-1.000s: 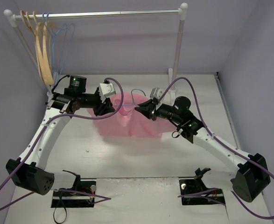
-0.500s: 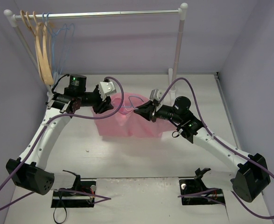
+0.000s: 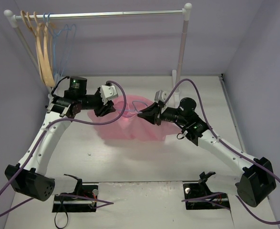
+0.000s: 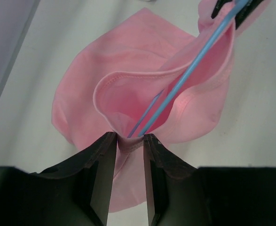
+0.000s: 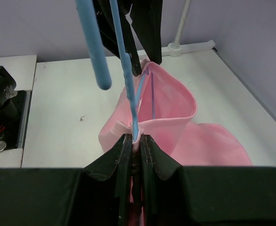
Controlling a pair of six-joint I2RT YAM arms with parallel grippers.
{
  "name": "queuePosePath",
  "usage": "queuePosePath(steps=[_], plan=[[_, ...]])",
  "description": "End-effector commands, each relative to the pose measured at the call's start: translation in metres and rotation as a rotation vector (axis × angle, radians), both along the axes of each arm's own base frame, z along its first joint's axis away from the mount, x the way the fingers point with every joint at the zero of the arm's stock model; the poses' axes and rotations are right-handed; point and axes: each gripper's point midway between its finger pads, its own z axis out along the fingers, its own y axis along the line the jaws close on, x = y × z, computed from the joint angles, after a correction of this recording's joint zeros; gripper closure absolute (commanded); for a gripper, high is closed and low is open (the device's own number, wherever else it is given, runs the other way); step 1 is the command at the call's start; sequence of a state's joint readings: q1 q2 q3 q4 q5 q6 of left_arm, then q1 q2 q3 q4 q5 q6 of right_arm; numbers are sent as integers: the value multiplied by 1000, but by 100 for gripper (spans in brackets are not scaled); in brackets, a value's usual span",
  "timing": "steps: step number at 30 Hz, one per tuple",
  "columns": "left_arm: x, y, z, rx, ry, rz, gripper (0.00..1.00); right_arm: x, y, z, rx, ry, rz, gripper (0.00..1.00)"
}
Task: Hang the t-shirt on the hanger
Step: Place the T-shirt on the hanger, then place the hanger at the clothesline.
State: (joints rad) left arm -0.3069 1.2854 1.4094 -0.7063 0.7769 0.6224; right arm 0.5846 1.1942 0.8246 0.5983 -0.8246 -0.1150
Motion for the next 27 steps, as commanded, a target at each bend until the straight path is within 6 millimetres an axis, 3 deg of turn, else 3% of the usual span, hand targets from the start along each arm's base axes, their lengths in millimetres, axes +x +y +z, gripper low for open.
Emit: queuePosePath(steps=[1,8,14,24,27], plan=[[-14,-11,14,-38,-29,-108,70,-4,1,56,106,-128,46,100],[-22,-14,2,-29,38,-157,71,-6,-1,59,110,-122,65,100],[-20,-15,6,-43,24,-152,70,-10,1,62,112,-111,98,100],[-29,-27,12,-72,10,-194,100,-6,5,59,105,-84,108,100],[-30,-27,12,-85,15,-177,100,-1,4,57,89,-71,90,100]])
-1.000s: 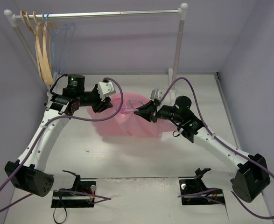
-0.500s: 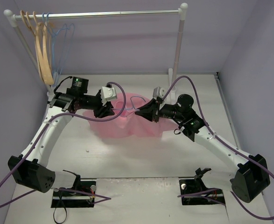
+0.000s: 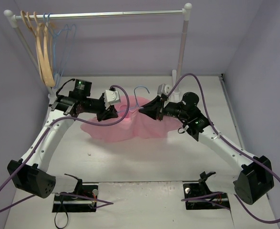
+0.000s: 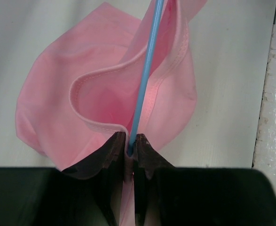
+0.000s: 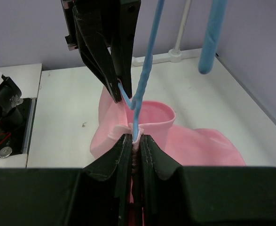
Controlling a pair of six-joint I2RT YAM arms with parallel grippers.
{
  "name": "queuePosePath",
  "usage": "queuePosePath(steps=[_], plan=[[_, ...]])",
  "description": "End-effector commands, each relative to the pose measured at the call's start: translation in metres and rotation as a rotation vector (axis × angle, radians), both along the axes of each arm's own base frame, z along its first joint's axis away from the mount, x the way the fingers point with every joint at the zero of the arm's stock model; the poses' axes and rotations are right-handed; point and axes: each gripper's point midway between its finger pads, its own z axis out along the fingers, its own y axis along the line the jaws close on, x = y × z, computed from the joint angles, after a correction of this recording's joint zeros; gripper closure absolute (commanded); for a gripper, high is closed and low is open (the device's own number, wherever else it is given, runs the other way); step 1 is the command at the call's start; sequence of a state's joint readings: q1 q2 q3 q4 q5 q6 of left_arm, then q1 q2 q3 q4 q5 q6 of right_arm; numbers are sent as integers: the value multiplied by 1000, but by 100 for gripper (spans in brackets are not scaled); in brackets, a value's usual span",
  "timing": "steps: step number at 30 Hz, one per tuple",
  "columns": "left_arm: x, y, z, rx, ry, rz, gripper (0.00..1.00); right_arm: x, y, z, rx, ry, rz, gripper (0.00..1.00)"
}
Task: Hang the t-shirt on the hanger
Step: Place the hanger at the clothesline.
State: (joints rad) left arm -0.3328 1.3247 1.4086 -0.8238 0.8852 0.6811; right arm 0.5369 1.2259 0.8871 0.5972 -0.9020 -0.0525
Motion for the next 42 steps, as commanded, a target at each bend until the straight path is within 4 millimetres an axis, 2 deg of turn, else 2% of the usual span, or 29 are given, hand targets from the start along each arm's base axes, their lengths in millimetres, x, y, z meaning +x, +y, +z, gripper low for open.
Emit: queuePosePath(steps=[1,4,6,10,13,16,18,19,23,26,27,28,30,31,33,34,36,37,39,40,42], plan=[[0,-13,36,-99,-121,-32,100,-5,6,41,57,-109,47,100],[4,-10,41,-107,-147,11,100,5,-1,38,31,-104,-9,99],[5,-7,45,-105,-165,44,100,10,-8,36,8,-94,-52,95],[14,-2,59,-131,-241,114,100,27,-28,34,-51,-104,-180,72],[17,4,72,-145,-295,167,100,34,-46,37,-84,-123,-273,66],[18,9,84,-157,-332,210,100,42,-62,33,-125,-133,-352,54],[20,13,93,-170,-355,245,100,45,-70,33,-152,-130,-397,50],[20,15,97,-175,-365,258,100,45,-73,36,-151,-135,-409,45],[29,27,123,-211,-414,376,100,38,-86,69,-104,-174,-476,37],[33,35,153,-263,-445,462,100,35,-97,94,-64,-193,-537,36],[32,37,171,-302,-464,485,100,34,-100,104,-50,-204,-549,35],[34,41,181,-316,-479,516,100,30,-103,112,-31,-211,-558,35],[33,44,202,-366,-491,549,100,27,-105,118,-12,-218,-564,35],[30,49,224,-395,-529,573,100,24,-107,122,2,-220,-567,35],[29,55,245,-433,-548,611,100,20,-107,125,13,-225,-565,34],[25,60,268,-463,-590,630,100,18,-108,128,21,-229,-565,34],[19,66,289,-493,-626,649,100,15,-109,130,30,-231,-560,34],[13,70,310,-523,-663,656,100,13,-109,133,37,-235,-558,34],[7,74,326,-536,-687,661,100,12,-110,135,44,-236,-561,34],[0,78,342,-557,-713,664,100,12,-110,135,45,-237,-559,34],[-2,79,343,-557,-691,676,100,12,-110,136,50,-236,-562,34]])
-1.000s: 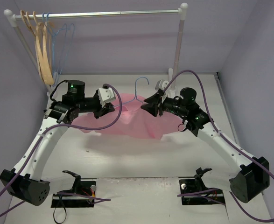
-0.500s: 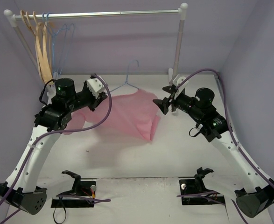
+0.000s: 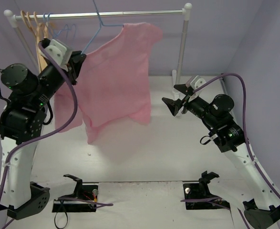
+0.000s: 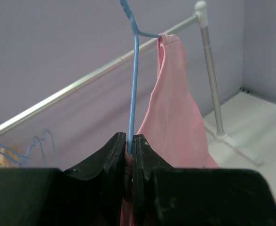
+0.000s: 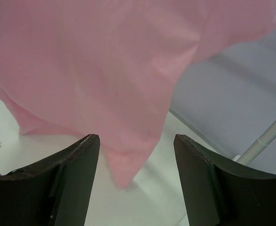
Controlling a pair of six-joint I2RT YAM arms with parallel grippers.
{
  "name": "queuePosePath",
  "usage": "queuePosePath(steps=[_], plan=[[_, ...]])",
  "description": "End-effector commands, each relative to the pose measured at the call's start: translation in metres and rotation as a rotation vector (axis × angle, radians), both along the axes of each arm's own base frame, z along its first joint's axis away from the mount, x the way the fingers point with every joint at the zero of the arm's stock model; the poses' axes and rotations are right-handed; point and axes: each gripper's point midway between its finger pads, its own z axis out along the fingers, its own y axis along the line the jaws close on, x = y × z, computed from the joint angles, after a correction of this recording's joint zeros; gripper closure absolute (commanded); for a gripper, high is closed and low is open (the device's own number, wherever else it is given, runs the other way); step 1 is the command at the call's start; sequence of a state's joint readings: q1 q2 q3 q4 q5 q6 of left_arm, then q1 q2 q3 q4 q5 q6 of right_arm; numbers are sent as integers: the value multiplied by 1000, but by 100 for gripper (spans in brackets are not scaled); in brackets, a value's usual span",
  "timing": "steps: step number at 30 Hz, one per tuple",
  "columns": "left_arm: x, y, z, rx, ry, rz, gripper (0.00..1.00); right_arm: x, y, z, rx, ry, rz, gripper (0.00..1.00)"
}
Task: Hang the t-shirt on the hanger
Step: Place the hanger at the clothesline.
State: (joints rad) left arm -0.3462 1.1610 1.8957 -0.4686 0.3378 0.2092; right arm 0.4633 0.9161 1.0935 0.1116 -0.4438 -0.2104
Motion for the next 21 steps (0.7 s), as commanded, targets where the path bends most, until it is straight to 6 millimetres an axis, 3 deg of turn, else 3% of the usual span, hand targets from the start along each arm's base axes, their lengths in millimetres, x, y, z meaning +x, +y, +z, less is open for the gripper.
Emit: queuePosePath(steps=[1,7,12,21], plan=[[-13,11,43,-86,-93,31,100,-2,-5,38,73,-101,-17,34],[11,21,1,-97,42,140,100,2,-1,28,69,-75,-13,34],[32,35,-14,-111,85,252,100,4,-1,23,67,-63,-13,34],[87,48,-9,-83,62,425,100,1,6,24,85,-54,24,35]])
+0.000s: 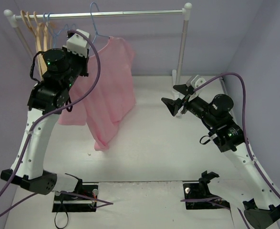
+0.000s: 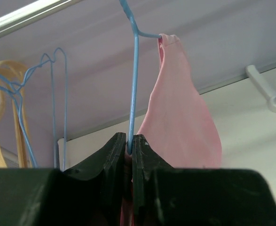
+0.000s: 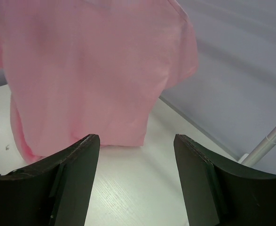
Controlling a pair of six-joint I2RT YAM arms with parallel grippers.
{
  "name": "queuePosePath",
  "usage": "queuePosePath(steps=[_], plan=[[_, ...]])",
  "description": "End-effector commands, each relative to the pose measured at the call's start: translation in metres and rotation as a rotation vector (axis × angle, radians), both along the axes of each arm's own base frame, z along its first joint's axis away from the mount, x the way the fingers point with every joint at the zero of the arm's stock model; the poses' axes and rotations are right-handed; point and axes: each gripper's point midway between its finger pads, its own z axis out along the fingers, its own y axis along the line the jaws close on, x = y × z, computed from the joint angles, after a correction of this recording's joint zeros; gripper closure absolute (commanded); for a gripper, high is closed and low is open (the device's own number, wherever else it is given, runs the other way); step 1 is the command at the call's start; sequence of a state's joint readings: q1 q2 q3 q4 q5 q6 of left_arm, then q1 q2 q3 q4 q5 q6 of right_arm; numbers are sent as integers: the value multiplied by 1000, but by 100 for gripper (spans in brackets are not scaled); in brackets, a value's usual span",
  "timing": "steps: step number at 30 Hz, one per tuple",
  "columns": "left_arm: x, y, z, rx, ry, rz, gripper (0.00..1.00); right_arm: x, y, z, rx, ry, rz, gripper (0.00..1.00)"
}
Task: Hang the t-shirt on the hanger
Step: Place the hanger at the clothesline.
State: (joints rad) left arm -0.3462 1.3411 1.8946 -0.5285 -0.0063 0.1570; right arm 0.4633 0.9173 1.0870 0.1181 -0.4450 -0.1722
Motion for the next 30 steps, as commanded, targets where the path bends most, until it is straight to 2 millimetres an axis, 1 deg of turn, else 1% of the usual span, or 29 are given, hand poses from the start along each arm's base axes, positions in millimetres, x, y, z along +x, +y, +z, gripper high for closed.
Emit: queuePosePath(steps=[1,2,3,4,5,6,8,9,11,12,15,16,17,18,19,20,21,24,25,26,27,28,30], plan=[[6,19,65,-50,-206,106,100,2,4,24,58,-79,19,35],[10,20,66,-48,-209,119,100,2,5,24,61,-77,22,35],[22,22,59,-41,-190,149,100,2,5,22,59,-73,25,35],[23,26,66,-47,-203,166,100,2,6,22,59,-72,30,35],[28,27,67,-47,-204,180,100,1,6,22,59,-69,33,35],[38,29,61,-45,-191,206,100,2,7,21,57,-68,33,35],[44,32,63,-41,-197,223,100,1,6,20,55,-66,33,35],[53,33,57,-31,-187,237,100,1,6,19,53,-63,33,35],[60,40,58,-22,-193,272,100,1,6,19,52,-63,33,35],[69,46,52,-13,-176,293,100,0,6,18,52,-63,33,35],[78,55,40,-7,-145,311,100,0,6,16,52,-56,36,35],[80,63,37,-7,-145,329,100,-1,6,15,53,-54,38,35],[82,66,29,0,-129,335,100,-1,7,13,55,-51,38,35],[83,69,26,3,-122,337,100,0,7,12,57,-49,38,35],[86,76,22,8,-114,350,100,-1,8,11,58,-44,43,35],[85,78,20,8,-110,342,100,0,9,9,58,-38,46,35],[88,80,10,15,-87,340,100,1,9,6,58,-31,47,35],[90,92,0,4,-59,325,100,0,13,0,61,-10,63,35],[91,93,-8,-6,-41,320,100,0,13,-2,61,-5,66,35],[90,97,-8,-7,-41,309,100,-1,14,-2,68,-3,71,35],[89,98,-11,-2,-35,306,100,-1,14,-5,66,3,73,35],[90,98,-17,6,-21,303,100,-1,14,-6,67,5,73,35],[86,97,-19,16,-14,293,100,-2,14,-8,69,11,73,35]])
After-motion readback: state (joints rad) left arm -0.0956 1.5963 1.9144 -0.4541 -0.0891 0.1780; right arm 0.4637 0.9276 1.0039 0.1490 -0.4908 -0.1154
